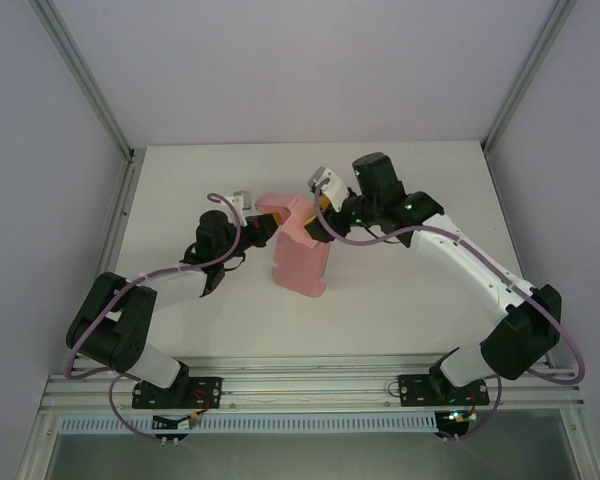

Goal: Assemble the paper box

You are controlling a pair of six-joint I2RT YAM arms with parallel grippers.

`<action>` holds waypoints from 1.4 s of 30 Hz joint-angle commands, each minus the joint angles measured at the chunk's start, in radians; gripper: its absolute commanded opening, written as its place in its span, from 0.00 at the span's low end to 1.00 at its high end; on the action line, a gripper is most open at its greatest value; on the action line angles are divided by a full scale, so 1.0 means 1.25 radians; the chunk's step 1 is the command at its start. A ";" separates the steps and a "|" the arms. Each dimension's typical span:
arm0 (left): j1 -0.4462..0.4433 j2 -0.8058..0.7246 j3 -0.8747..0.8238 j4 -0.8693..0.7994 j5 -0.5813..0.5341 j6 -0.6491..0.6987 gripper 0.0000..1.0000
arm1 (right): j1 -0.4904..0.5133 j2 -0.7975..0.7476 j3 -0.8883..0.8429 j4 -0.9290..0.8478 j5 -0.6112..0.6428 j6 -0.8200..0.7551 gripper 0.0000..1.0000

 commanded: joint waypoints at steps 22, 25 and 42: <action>0.002 -0.046 0.052 -0.063 0.007 0.016 0.00 | 0.080 -0.045 -0.063 0.098 0.297 -0.070 0.67; -0.013 -0.063 0.078 -0.136 -0.002 -0.010 0.00 | 0.116 -0.023 -0.077 0.167 0.442 -0.105 0.58; -0.183 -0.193 0.236 -0.634 -0.372 -0.082 0.00 | 0.145 0.044 -0.153 0.585 0.880 -0.229 0.00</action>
